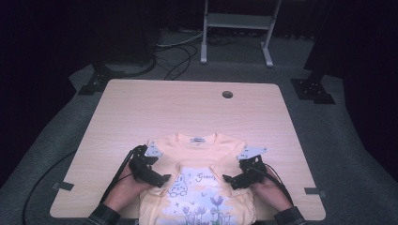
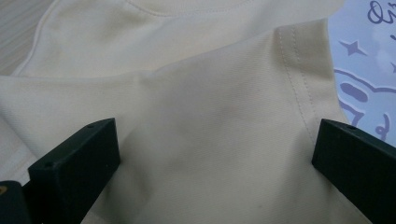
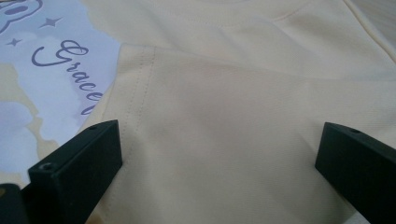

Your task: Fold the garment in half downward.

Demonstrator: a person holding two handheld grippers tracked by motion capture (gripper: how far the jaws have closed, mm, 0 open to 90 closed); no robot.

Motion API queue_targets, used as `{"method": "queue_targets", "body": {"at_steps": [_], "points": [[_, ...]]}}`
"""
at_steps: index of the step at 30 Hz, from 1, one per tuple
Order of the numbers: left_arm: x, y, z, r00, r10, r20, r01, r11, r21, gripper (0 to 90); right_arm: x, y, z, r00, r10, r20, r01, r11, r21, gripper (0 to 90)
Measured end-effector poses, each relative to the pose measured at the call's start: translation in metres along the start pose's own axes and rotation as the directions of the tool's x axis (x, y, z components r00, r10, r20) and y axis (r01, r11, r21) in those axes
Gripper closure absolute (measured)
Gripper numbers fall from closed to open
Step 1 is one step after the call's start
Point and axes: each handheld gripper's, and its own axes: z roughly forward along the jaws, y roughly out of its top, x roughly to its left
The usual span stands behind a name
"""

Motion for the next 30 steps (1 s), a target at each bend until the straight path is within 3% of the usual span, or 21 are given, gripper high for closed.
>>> {"method": "queue_targets", "body": {"at_steps": [5, 14, 18, 21, 30], "points": [[-0.003, -0.004, -0.002, 1.0000, -0.002, -0.003, 0.002, 1.0000, -0.009, 0.2, 0.003, -0.005, -0.002, 1.0000, -0.002, -0.005, 0.002, 0.999, -0.033, 0.1], [0.000, -0.001, -0.004, 0.9999, 0.014, 0.007, -0.014, 0.9998, -0.012, 0.1, 0.003, -0.006, -0.002, 1.0000, -0.003, -0.007, 0.003, 0.999, -0.033, 0.0], [0.004, 0.003, -0.011, 0.9992, 0.036, 0.016, -0.035, 0.9979, -0.055, 0.1, 0.003, -0.006, -0.002, 0.9999, -0.004, -0.010, 0.004, 0.999, -0.033, 0.0], [0.011, 0.008, -0.016, 0.9987, 0.052, 0.001, -0.051, 0.9957, -0.078, 0.0, 0.003, -0.006, -0.002, 0.9999, -0.005, -0.010, 0.005, 0.999, -0.033, 0.0], [0.041, 0.021, -0.027, 0.9992, 0.039, -0.004, -0.039, 0.9908, -0.130, 0.0, 0.003, -0.006, -0.002, 0.9999, -0.008, -0.009, 0.008, 0.999, -0.034, 0.0]]}}
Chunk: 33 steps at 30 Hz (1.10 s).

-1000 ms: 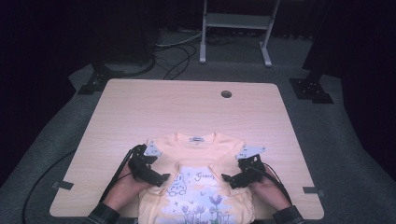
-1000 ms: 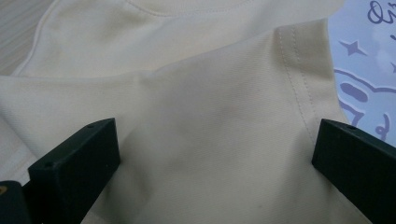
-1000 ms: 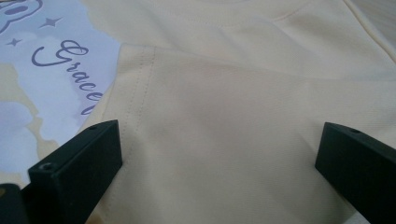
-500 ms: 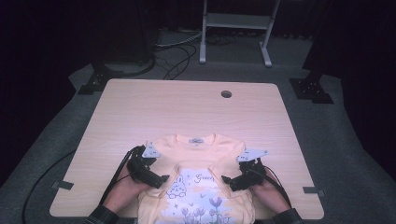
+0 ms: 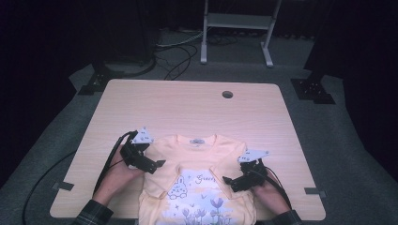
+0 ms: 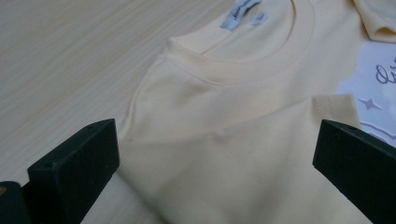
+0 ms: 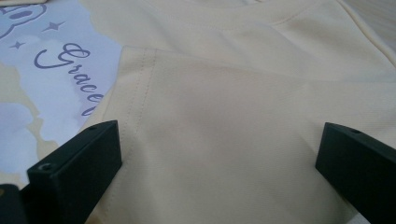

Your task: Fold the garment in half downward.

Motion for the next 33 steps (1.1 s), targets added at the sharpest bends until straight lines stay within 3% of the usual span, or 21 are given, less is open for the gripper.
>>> {"method": "queue_targets", "body": {"at_steps": [6, 12, 19, 24, 33], "points": [[0.023, 0.004, -0.001, 0.9996, 0.008, 0.028, -0.008, 1.0000, -0.005, 0.0, 0.000, 0.000, 0.000, 1.0000, 0.001, 0.000, -0.001, 1.000, 0.000, 0.0], [0.047, 0.008, 0.003, 0.9997, 0.023, 0.012, -0.023, 0.9996, 0.013, 0.0, 0.000, 0.000, 0.000, 1.0000, 0.001, 0.000, -0.001, 1.000, 0.001, 0.0], [0.074, 0.001, 0.011, 0.9987, -0.047, -0.020, 0.047, 0.9985, 0.027, 0.0, 0.000, 0.000, 0.000, 1.0000, 0.002, 0.000, -0.002, 1.000, 0.000, 0.0], [0.081, -0.007, 0.017, 0.9973, -0.072, -0.011, 0.072, 0.9969, 0.032, 0.0, 0.000, 0.000, 0.000, 1.0000, 0.000, -0.002, 0.000, 1.000, 0.001, 0.0], [0.082, -0.013, 0.033, 0.9976, -0.067, -0.020, 0.068, 0.9942, 0.083, 0.0, 0.000, 0.000, 0.000, 1.0000, -0.002, -0.002, 0.002, 1.000, 0.001, 0.0]]}}
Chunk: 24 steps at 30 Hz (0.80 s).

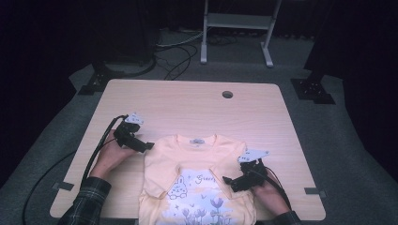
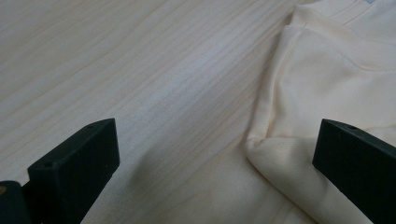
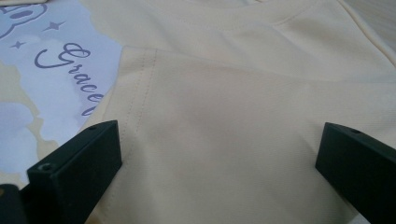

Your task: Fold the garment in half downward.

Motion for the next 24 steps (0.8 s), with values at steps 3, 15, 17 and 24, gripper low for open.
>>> {"method": "queue_targets", "body": {"at_steps": [3, 15, 17, 24], "points": [[0.000, -0.001, 0.003, 1.0000, 0.004, -0.006, -0.004, 0.9999, 0.012, 0.0, 0.000, 0.000, 0.000, 1.0000, 0.000, 0.001, 0.000, 1.000, 0.000, 0.0], [0.003, -0.010, 0.006, 0.9999, -0.008, 0.007, 0.008, 0.9994, -0.033, 0.0, 0.001, 0.000, -0.001, 1.0000, 0.005, 0.008, -0.005, 1.000, -0.001, 0.0], [0.002, -0.011, 0.006, 0.9999, -0.008, 0.007, 0.008, 0.9992, -0.040, 0.0, 0.000, 0.000, 0.000, 1.0000, 0.002, 0.003, -0.002, 1.000, -0.001, 0.0], [0.002, -0.012, 0.006, 0.9999, -0.006, 0.008, 0.007, 0.9988, -0.048, 0.0, 0.001, 0.000, -0.001, 0.9999, -0.009, 0.012, 0.009, 1.000, -0.006, 0.1]]}}
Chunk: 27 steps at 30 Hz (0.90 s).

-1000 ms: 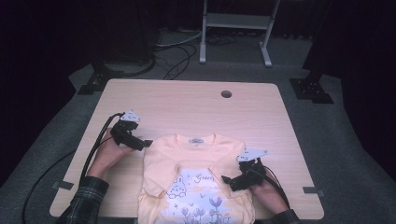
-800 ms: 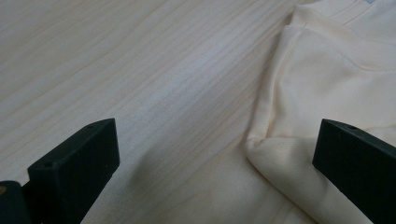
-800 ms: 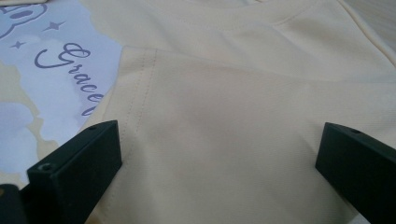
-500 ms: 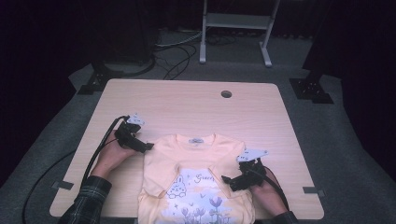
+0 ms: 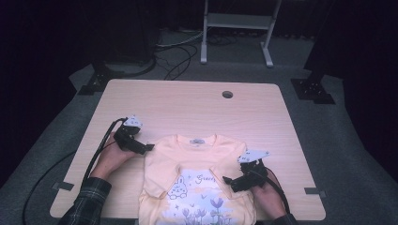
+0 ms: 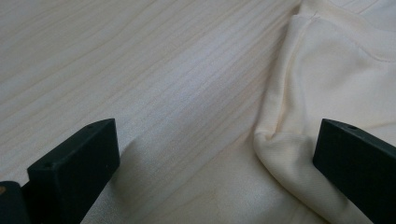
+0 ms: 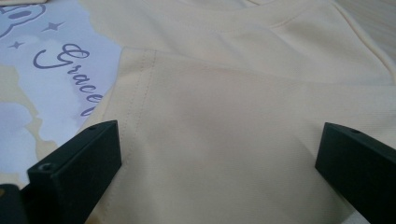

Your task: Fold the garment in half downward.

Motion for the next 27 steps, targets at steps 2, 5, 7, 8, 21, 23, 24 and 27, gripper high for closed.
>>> {"method": "queue_targets", "body": {"at_steps": [2, 5, 7, 8, 21, 23, 24, 27], "points": [[0.000, 0.000, 0.000, 1.0000, 0.000, 0.001, 0.000, 1.0000, -0.006, 0.0, -0.001, 0.001, -0.002, 1.0000, 0.002, 0.008, -0.002, 1.000, -0.002, 2.0], [0.000, -0.001, 0.000, 1.0000, 0.002, 0.002, -0.002, 1.0000, -0.010, 0.0, -0.006, 0.004, -0.008, 0.9995, 0.008, 0.029, -0.008, 1.000, 0.002, 2.7], [0.000, -0.002, 0.000, 1.0000, 0.004, 0.003, -0.004, 0.9998, -0.019, 0.0, -0.011, 0.007, -0.015, 0.9991, 0.016, 0.040, -0.015, 1.000, -0.018, 2.7], [0.000, -0.003, 0.000, 1.0000, 0.004, 0.003, -0.004, 0.9997, -0.024, 0.0, -0.015, 0.009, -0.018, 0.9988, 0.022, 0.043, -0.021, 0.999, -0.024, 2.7], [0.000, -0.004, 0.000, 1.0000, -0.001, 0.001, 0.001, 0.9993, -0.037, 0.0, -0.077, 0.031, -0.019, 0.9958, 0.052, 0.076, -0.053, 0.999, 0.013, 2.7], [-0.001, -0.004, 0.000, 1.0000, -0.006, -0.004, 0.006, 0.9993, -0.038, 0.0, -0.085, 0.033, -0.018, 0.9947, 0.050, 0.090, -0.052, 0.998, 0.018, 2.7], [-0.001, -0.005, 0.000, 0.9999, -0.008, -0.007, 0.007, 0.9992, -0.039, 0.0, -0.089, 0.033, -0.016, 0.9940, 0.046, 0.099, -0.048, 0.999, 0.021, 2.7], [-0.001, -0.005, 0.000, 0.9999, -0.012, -0.010, 0.011, 0.9992, -0.039, 0.0, -0.102, 0.032, -0.013, 0.9929, 0.074, 0.093, -0.072, 0.997, -0.024, 2.7]]}}
